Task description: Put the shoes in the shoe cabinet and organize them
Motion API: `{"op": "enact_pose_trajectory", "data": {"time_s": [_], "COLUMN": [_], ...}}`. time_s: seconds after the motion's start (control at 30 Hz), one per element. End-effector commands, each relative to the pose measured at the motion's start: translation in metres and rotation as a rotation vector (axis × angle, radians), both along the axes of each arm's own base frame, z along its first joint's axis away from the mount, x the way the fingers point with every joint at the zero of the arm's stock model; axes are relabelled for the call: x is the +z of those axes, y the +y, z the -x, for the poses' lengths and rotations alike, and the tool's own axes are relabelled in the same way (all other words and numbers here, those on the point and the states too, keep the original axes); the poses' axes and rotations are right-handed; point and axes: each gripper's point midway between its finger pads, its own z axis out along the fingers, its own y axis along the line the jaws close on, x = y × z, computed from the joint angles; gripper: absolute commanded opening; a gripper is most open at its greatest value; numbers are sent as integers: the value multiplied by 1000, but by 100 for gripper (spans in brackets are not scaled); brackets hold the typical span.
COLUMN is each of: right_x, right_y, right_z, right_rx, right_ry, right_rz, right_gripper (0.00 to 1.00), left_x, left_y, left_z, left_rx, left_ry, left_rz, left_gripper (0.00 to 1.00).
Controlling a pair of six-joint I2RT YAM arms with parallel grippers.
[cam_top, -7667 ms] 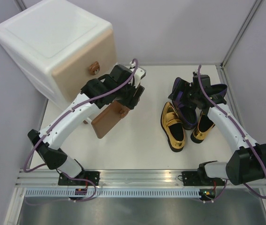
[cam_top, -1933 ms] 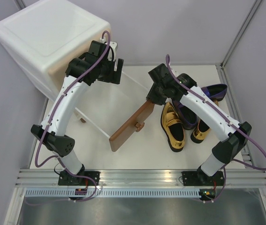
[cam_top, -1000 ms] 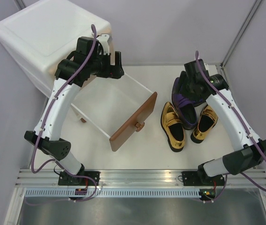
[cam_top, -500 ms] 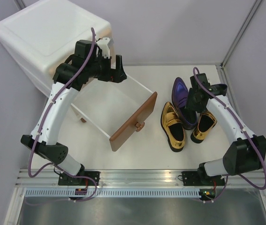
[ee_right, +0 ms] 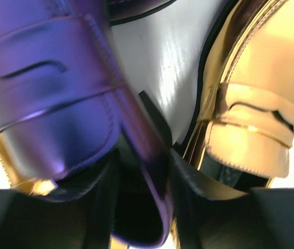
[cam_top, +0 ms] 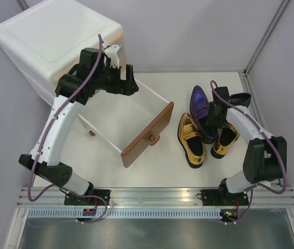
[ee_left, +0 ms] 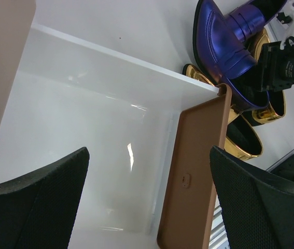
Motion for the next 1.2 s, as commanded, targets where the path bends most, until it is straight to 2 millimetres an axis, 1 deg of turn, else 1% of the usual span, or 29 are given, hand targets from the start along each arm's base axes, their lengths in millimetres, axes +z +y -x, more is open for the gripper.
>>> {"op": "enact_pose_trajectory", "data": {"time_s": [0.0, 0.07, 0.17, 0.2, 0.23, 0.27, 0.3, 0.37, 0.47, 0.5, 0.53, 0.57, 0.6, 0.67, 0.7, 0.77, 0.8, 0.87, 0.9, 0.97, 1.0, 1.03, 1.07, 1.1, 1.13, 1.17], "right_x": [-4, -7, -9, -7, -7, -6, -3, 7, 39, 57, 71, 81, 101, 122, 138, 157, 173, 189, 206, 219, 235, 240, 247, 261, 267, 281], "right_y": [-8, -10, -15, -16, -15, -16, -16, -15, -12, -10, -9, -7, -5, -3, -1, 0, 3, 10, 15, 25, 33, 39, 50, 61, 72, 82], "right_z": [-14, -16, -19, -21, -22, -22, -25, -29, -40, -48, -51, -51, -58, -60, -62, -62, -63, -63, -65, -66, -66, -68, -68, -69, -71, -72], "right_rx": [32, 48, 61, 68, 84, 93, 97, 105, 101, 91, 85, 67, 59, 32, 6, -29, -55, -64, -90, -86, -73, -77, -55, -30, -24, -2], "right_ry": [-48, -51, -50, -54, -52, -52, -59, -80, -162, -209, -244, -258, -306, -350, -376, -412, -443, -465, -501, -515, -546, -550, -557, -581, -586, -612], "right_rz": [4, 4, 16, 20, 21, 24, 26, 25, 9, 1, -10, -29, -43, -67, -85, -109, -139, -192, -233, -287, -311, -337, -371, -398, -437, -460], "right_gripper": [46, 41, 27, 20, 18, 8, 3, 1, 1, 1, 1, 1, 1, 1, 1, 0, 1, 1, 1, 1, 0, 1, 0, 0, 1, 1], "left_x": [18, 17, 14, 13, 15, 14, 15, 16, 17, 17, 17, 19, 20, 24, 25, 32, 35, 43, 48, 55, 59, 64, 68, 70, 75, 76], "left_y": [-4, -4, -2, -2, -2, -2, -2, -1, 0, 0, 0, 0, 0, 1, 2, 3, 3, 3, 2, 1, 0, -1, -2, -3, -2, -3], "left_z": [7, 7, 7, 7, 6, 6, 6, 6, 3, 2, 1, 0, -2, -5, -7, -9, -11, -14, -15, -16, -15, -15, -15, -15, -14, -15], "left_rx": [-22, -23, -24, -22, -22, -23, -23, -23, -16, -13, -11, -10, -3, 5, 18, 38, 46, 54, 58, 61, 62, 60, 58, 55, 55, 55], "left_ry": [-46, -47, -47, -48, -52, -53, -54, -60, -69, -72, -75, -87, -92, -105, -111, -127, -138, -159, -174, -192, -201, -216, -228, -233, -249, -252], "left_rz": [47, 43, 31, 26, 28, 25, 25, 22, 19, 16, 14, 16, 14, 18, 18, 31, 38, 53, 68, 84, 98, 110, 118, 127, 136, 136], "left_gripper": [100, 100, 100, 100, 100, 100, 100, 100, 100, 100, 100, 100, 100, 100, 100, 100, 100, 100, 100, 100, 100, 100, 100, 100, 100, 100]}}
